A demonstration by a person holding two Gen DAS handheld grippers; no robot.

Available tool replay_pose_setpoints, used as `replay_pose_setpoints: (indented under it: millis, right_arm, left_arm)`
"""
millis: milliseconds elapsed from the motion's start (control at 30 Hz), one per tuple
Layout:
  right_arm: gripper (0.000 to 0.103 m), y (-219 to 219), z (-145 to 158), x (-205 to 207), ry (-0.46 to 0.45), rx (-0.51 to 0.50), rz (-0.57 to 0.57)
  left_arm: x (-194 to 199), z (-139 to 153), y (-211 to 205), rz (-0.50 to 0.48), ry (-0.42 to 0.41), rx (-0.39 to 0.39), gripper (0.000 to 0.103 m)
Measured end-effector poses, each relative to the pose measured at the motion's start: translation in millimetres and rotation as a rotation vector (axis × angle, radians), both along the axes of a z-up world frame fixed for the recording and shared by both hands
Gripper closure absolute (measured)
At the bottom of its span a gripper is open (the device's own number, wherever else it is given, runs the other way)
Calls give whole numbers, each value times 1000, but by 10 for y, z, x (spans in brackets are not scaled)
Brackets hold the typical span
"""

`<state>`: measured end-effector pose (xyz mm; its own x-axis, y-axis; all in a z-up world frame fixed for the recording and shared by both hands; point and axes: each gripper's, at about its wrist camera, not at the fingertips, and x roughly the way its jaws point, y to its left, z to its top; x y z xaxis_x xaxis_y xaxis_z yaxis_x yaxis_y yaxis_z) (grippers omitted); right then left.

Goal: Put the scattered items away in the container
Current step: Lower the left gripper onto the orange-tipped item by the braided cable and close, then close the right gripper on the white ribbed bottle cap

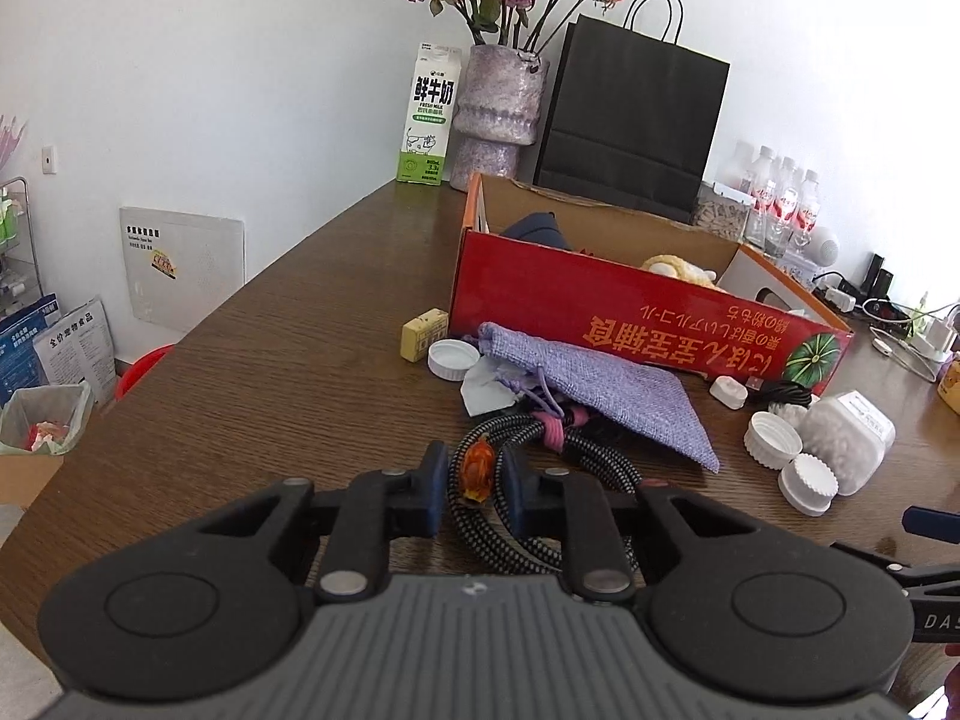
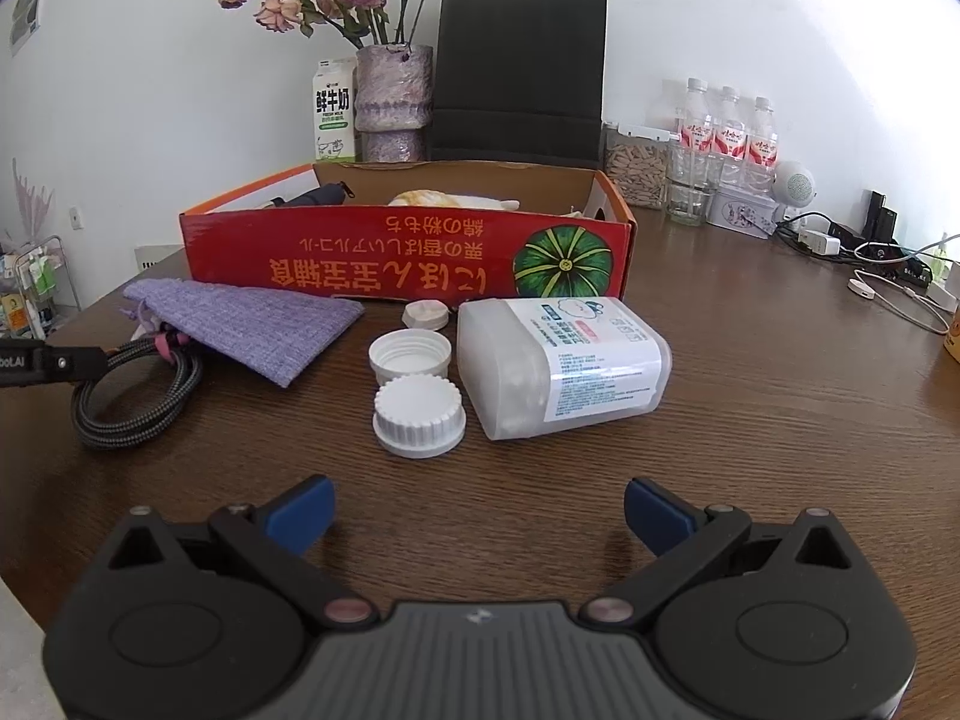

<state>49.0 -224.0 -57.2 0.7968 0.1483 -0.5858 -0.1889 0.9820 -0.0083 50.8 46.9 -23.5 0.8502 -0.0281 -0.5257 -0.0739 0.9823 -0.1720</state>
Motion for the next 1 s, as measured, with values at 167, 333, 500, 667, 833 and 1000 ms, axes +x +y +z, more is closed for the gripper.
replay_pose_setpoints:
  millis: [167, 333, 500, 667, 833, 1000]
  right_arm:
    - [0, 23, 16, -30, -5, -4, 7]
    - [0, 6, 20, -51, -8, -5, -3]
    - [0, 13, 39, -74, -16, -3, 1]
    - [1, 38, 86, -110, -34, 3, 23]
    - [17, 140, 134, -94, -41, 11, 80]
    - [40, 225, 144, 74, -27, 18, 97]
  left_arm:
    - [-5, 10, 5, -4, 0, -7, 92]
    - [-75, 41, 11, -13, -21, -18, 93]
    - [-130, 130, 6, -13, -60, -11, 93]
    - [-147, 165, -19, -18, -74, -7, 93]
    - [-134, 169, -36, -27, -77, -12, 93]
    - [-130, 154, -10, -25, -77, -18, 93]
